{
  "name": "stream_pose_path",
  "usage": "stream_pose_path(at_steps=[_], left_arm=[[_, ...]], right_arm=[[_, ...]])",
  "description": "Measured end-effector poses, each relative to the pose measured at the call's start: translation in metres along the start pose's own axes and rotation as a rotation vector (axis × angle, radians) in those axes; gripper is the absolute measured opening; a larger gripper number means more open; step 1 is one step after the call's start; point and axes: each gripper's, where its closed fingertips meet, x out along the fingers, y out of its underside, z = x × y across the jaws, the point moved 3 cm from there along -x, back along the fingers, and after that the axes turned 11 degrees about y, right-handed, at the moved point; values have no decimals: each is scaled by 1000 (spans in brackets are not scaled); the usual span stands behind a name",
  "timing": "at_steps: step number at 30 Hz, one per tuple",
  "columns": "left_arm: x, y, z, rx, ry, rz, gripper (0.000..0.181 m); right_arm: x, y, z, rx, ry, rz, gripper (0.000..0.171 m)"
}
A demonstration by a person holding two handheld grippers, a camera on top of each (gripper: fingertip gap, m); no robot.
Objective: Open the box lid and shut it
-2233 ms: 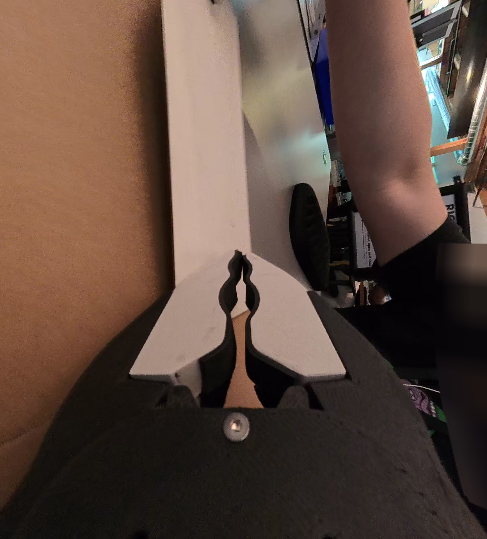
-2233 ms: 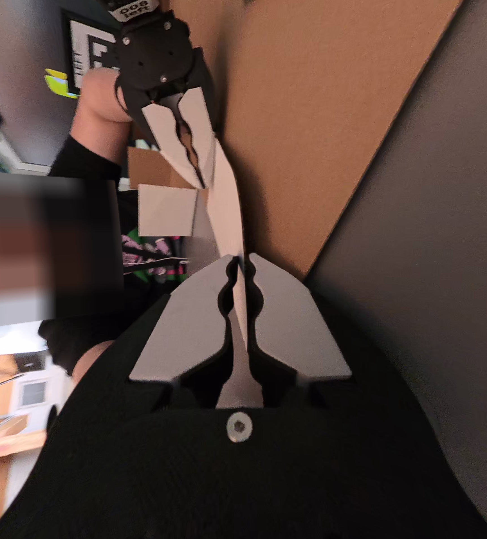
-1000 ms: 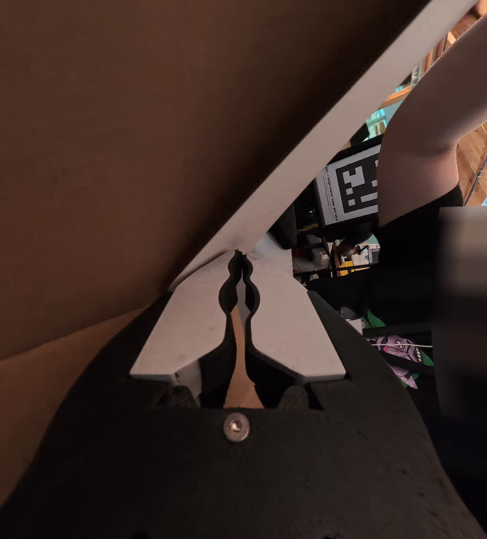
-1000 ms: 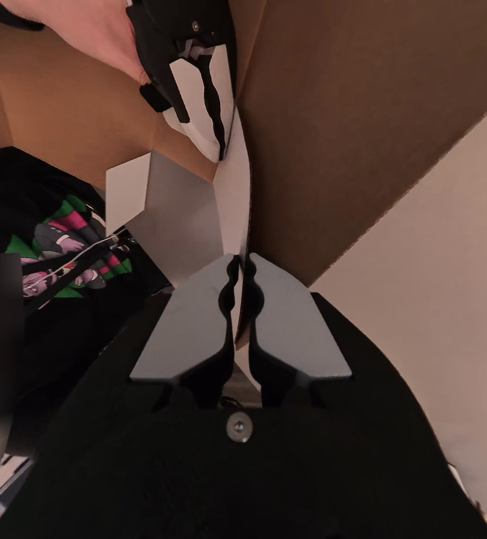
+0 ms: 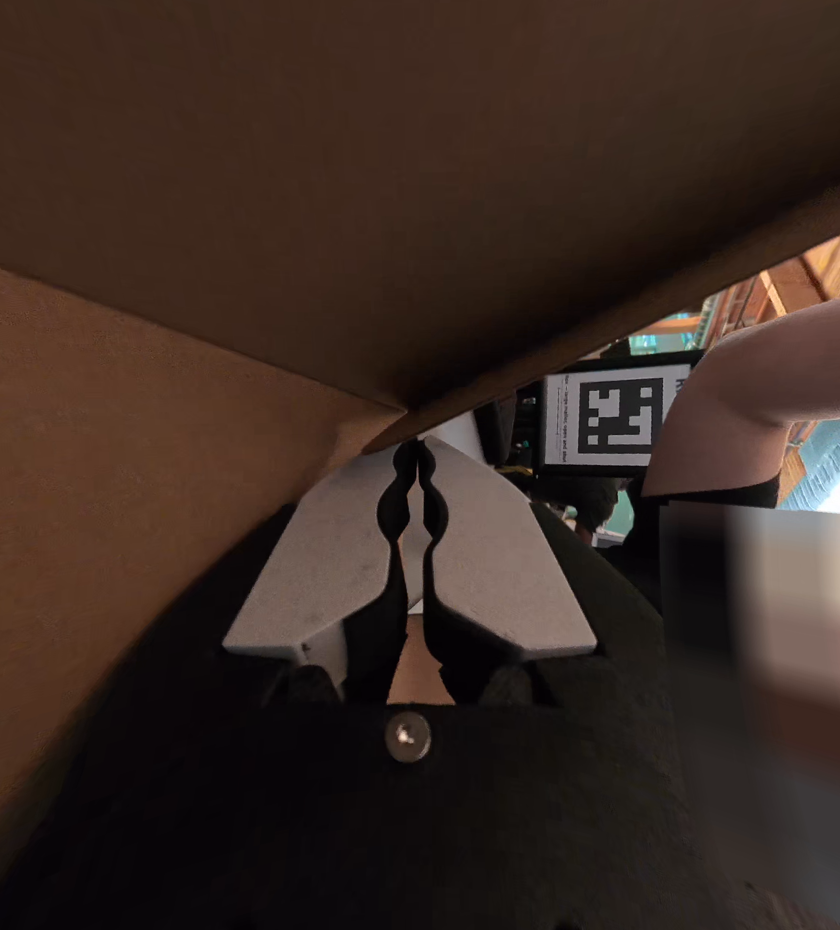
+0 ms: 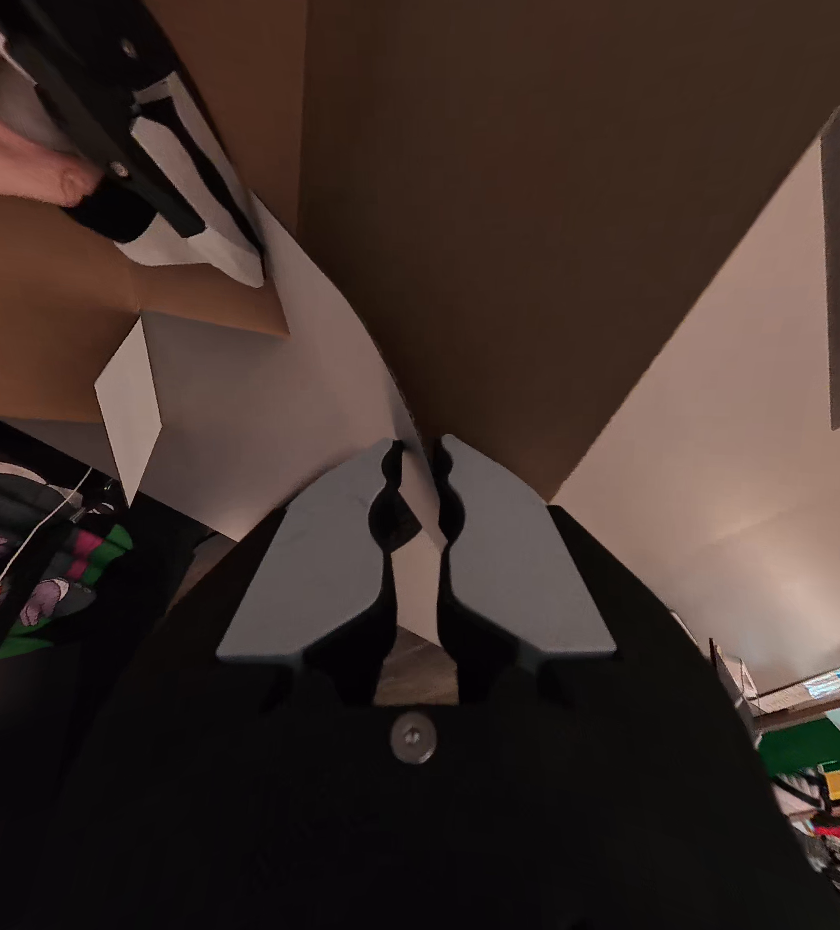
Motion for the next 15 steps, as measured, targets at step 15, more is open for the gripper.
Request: stream_pose_path(at_steps=[15], left_arm=[[-4, 19, -55, 347, -286, -65, 0]], right_arm=[[4, 7, -13, 77, -117, 15, 13]])
